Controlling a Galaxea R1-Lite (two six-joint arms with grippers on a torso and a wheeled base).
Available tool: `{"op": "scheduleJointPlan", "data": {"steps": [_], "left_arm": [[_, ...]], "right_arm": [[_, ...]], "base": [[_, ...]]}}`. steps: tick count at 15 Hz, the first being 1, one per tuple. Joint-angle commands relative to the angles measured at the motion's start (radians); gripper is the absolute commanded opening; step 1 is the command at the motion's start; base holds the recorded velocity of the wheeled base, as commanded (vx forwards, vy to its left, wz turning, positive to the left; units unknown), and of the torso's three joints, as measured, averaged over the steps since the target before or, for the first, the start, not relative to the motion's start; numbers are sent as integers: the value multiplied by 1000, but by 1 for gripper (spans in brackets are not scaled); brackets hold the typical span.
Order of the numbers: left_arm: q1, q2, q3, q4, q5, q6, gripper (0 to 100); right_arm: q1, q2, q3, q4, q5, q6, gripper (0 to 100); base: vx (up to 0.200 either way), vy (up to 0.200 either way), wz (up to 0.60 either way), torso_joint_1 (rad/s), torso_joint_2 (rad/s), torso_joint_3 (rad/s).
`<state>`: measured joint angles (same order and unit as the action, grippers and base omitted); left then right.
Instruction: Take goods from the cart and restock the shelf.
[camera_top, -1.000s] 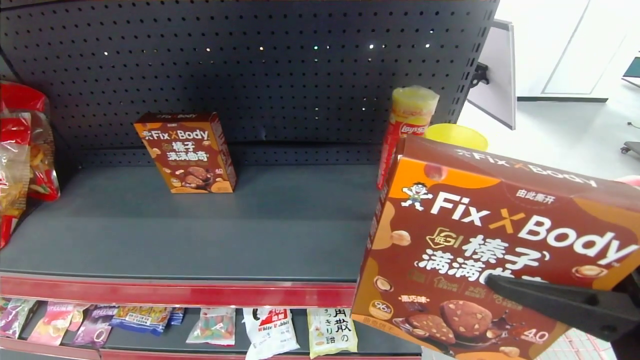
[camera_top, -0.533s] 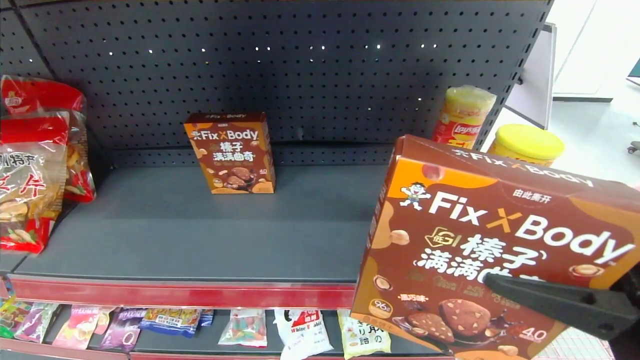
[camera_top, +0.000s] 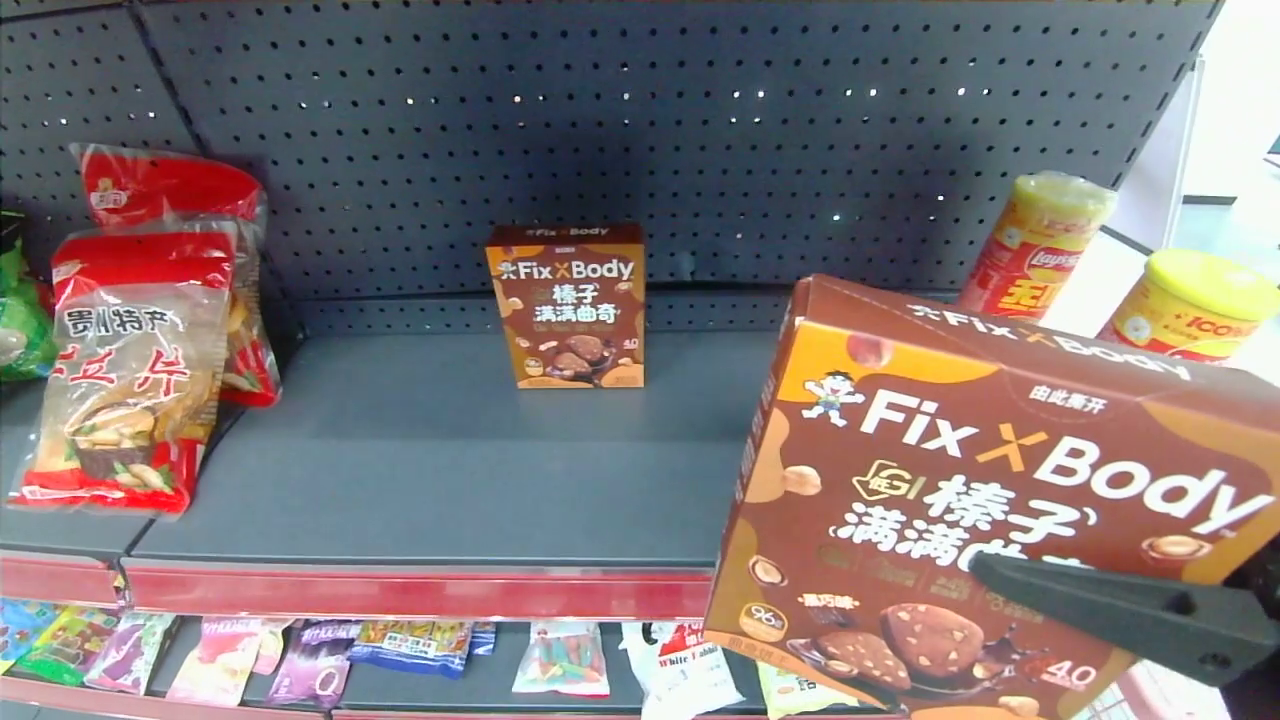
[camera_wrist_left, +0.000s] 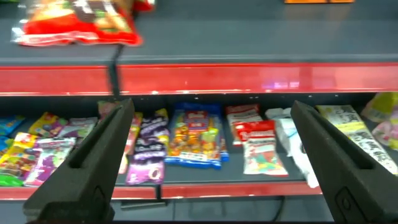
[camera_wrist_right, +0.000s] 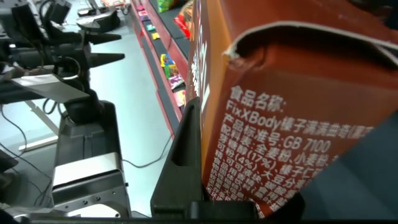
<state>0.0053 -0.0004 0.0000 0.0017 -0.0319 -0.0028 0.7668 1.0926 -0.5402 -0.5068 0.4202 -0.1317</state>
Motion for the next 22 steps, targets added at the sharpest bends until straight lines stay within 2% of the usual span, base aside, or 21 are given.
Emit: {"op": "scheduleJointPlan", "data": {"steps": [1,2,12,20,22], "left_arm": [[1,0,0,0,0,0,100],[1,0,0,0,0,0,100],[1,0,0,0,0,7,100],[1,0,0,0,1,4,100],[1,0,0,0,1,3,100]], "right_arm": [[0,-3,9,-1,0,0,0],[0,-3,13,-1,0,0,0],[-1,-23,52,-2,-1,0,0],[-3,-17,59,-2,-1,0,0],[-1,-16,60,-2,-1,0,0]], "base": [[0,200,0,-2,7,2],[0,200,0,2,2,2],[0,0,0,0,0,0],[200,0,0,-1,2,1],[0,0,0,0,0,0]]}}
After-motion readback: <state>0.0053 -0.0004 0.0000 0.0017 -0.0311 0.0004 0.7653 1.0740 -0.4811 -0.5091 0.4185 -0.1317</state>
